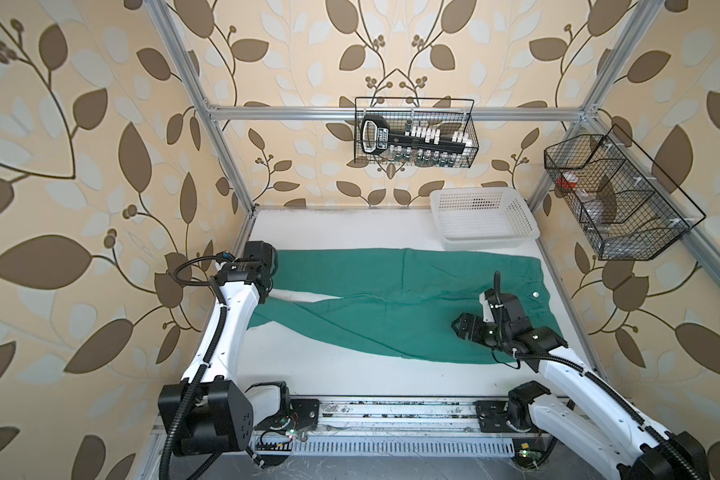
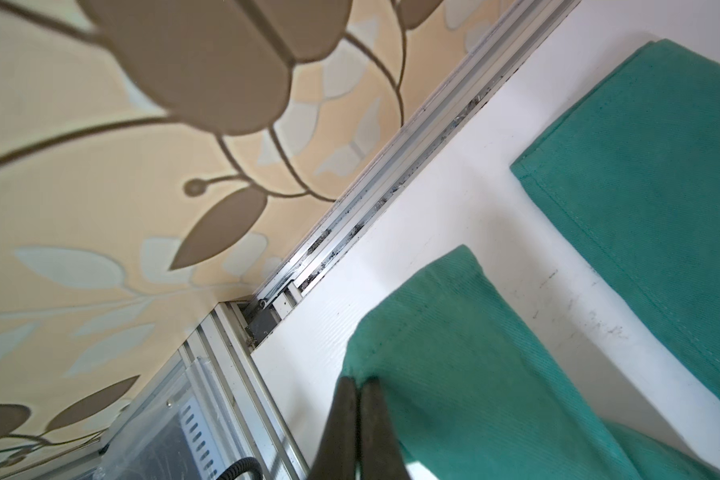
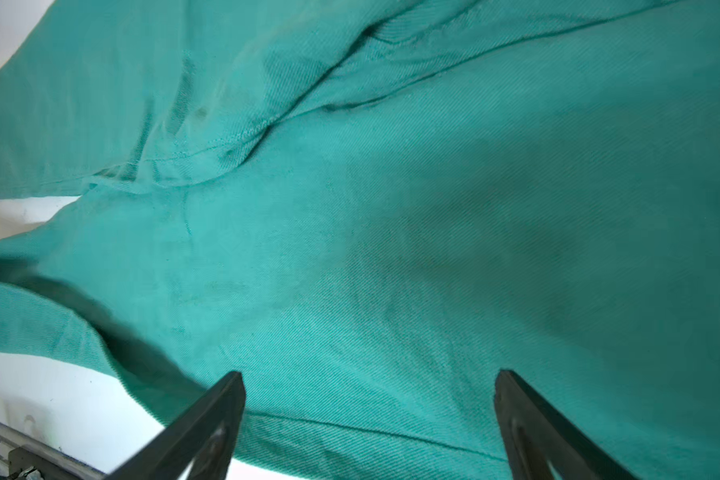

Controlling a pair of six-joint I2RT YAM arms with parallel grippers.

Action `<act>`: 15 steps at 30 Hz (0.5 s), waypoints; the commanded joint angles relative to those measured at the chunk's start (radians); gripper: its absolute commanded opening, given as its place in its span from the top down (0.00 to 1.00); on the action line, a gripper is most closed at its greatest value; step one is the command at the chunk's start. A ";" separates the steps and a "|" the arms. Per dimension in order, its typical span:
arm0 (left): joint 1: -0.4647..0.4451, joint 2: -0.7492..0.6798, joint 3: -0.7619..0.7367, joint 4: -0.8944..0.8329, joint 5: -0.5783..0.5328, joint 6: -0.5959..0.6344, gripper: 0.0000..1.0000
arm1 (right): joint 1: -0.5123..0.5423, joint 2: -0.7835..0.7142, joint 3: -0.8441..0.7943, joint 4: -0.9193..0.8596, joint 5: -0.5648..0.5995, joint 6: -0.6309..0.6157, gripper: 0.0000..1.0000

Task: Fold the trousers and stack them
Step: 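Drag the leg hem with the left gripper toward the robot to straighten it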

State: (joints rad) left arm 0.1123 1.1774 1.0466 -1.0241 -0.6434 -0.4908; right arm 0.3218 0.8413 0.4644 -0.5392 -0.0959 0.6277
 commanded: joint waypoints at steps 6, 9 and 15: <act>0.027 -0.113 -0.102 -0.013 -0.045 -0.146 0.86 | -0.007 0.015 -0.017 -0.037 0.054 0.006 0.06; 0.036 -0.165 -0.078 -0.055 -0.130 -0.233 0.61 | -0.007 0.020 -0.015 -0.040 0.053 0.013 0.06; 0.047 -0.235 -0.044 -0.026 -0.090 -0.214 0.44 | -0.009 0.012 -0.018 -0.045 0.056 0.011 0.06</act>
State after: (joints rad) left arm 0.1524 0.9485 0.9573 -1.0378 -0.7120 -0.6769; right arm 0.3176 0.8593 0.4644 -0.5583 -0.0586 0.6315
